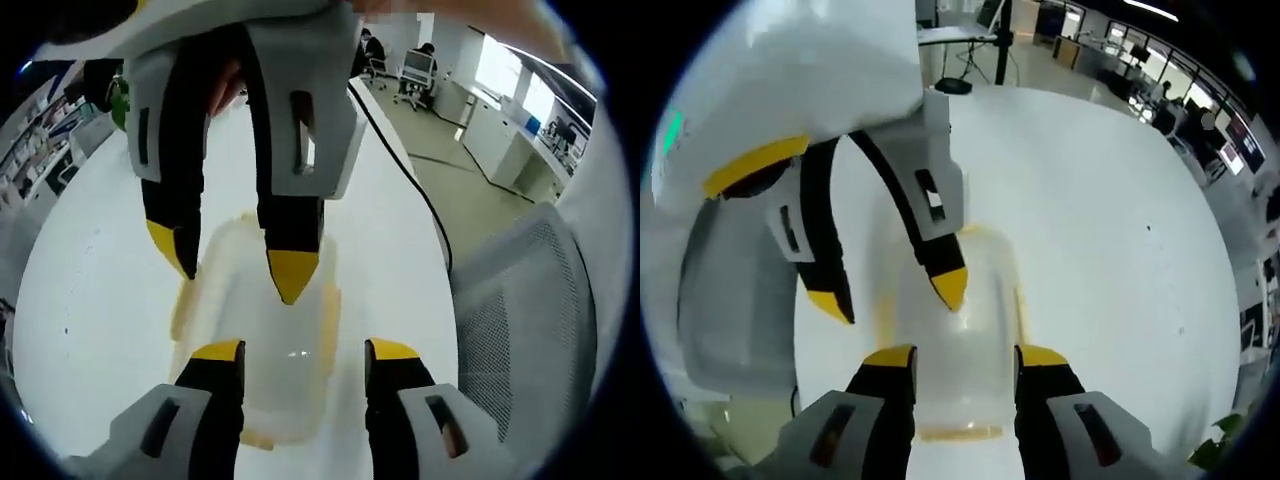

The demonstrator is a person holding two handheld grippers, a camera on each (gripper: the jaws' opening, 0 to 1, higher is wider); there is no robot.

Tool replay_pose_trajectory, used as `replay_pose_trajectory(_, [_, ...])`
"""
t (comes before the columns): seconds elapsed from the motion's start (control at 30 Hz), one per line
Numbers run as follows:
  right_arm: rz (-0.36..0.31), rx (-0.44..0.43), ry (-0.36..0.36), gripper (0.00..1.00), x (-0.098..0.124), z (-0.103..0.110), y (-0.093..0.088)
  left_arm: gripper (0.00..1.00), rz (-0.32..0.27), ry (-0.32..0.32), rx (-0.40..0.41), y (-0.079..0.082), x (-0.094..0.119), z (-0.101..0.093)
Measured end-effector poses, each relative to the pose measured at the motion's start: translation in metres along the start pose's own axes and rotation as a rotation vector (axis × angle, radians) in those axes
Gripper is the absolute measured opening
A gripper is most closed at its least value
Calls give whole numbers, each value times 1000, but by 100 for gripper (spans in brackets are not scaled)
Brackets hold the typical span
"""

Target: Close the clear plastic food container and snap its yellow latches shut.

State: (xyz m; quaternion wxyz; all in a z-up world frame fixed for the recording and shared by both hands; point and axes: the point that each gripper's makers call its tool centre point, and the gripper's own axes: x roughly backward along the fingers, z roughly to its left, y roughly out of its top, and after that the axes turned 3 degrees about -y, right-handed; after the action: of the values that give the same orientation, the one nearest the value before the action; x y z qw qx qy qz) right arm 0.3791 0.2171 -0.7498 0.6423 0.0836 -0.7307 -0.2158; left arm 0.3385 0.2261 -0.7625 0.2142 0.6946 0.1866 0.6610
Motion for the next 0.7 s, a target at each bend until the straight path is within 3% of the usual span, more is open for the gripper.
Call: replay_pose_trajectory(0.7, [11,21,2,41,-6,-6,-3,49,-1,21,-10,0,-1,-2])
